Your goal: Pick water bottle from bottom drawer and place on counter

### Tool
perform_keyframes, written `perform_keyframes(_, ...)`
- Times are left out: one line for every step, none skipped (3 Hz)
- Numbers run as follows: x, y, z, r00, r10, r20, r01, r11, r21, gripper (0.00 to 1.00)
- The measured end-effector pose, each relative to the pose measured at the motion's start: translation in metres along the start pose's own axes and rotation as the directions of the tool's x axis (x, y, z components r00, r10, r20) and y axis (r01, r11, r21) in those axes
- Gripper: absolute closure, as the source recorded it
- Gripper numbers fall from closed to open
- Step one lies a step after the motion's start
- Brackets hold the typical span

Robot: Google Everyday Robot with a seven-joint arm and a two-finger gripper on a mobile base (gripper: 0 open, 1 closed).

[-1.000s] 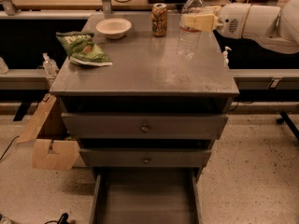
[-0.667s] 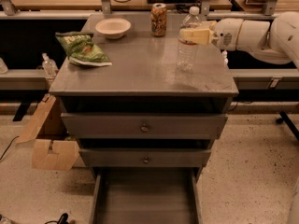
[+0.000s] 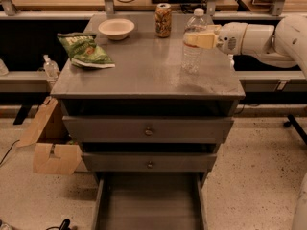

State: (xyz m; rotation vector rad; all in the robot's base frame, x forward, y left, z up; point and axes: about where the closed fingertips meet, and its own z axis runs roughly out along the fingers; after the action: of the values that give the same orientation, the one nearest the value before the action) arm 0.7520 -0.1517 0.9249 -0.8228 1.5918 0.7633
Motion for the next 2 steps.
perform_keyframes(-0.0007,0.0,-0.0001,1.0,0.0,0.0,0.0,1.0,0.0,0.83)
perform_keyframes(-0.0007,0.0001,-0.0001,1.0,0.0,0.0,0.0,1.0,0.0,0.61)
